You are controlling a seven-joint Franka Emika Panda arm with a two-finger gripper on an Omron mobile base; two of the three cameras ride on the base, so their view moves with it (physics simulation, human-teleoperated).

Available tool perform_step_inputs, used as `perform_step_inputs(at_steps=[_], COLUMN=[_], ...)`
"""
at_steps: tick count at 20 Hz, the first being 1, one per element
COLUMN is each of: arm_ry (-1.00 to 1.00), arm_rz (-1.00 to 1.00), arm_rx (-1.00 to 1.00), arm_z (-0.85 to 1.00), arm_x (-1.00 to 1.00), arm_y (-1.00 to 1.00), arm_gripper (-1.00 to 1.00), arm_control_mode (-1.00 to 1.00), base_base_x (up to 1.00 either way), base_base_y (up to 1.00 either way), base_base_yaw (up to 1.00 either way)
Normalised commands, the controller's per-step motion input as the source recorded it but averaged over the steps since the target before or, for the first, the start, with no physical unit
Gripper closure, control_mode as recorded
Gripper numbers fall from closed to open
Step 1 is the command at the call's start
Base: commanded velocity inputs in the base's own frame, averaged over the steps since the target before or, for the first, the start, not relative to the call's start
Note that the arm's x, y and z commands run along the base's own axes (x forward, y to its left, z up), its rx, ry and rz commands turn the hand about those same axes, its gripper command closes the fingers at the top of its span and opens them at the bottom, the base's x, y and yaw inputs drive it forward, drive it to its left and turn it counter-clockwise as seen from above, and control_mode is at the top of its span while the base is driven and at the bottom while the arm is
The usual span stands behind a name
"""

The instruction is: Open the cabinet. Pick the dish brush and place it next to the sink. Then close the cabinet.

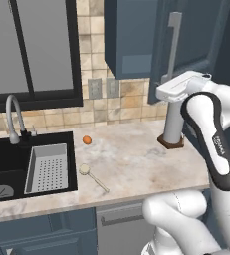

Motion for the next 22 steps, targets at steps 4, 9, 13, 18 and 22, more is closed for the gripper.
perform_step_inputs(at_steps=[4, 9, 13, 18, 22], arm_ry=[0.0, 0.0, 0.0, 0.0, 0.0], arm_rz=[-0.12, -0.14, -0.14, -0.15, -0.14], arm_rx=[0.0, 0.0, 0.0, 0.0, 0.0], arm_z=[0.0, 0.0, 0.0, 0.0, 0.0], arm_x=[0.71, 0.72, 0.72, 0.75, 0.6], arm_y=[0.12, 0.06, 0.01, 0.0, 0.0], arm_gripper=[-1.0, -1.0, -1.0, -1.0, -1.0], arm_control_mode=[-1.0, -1.0, -1.0, -1.0, -1.0], base_base_x=[0.0, 0.0, 0.0, 0.0, 0.0], base_base_y=[0.0, 0.0, 0.0, 0.0, 0.0], base_base_yaw=[0.0, 0.0, 0.0, 0.0, 0.0])
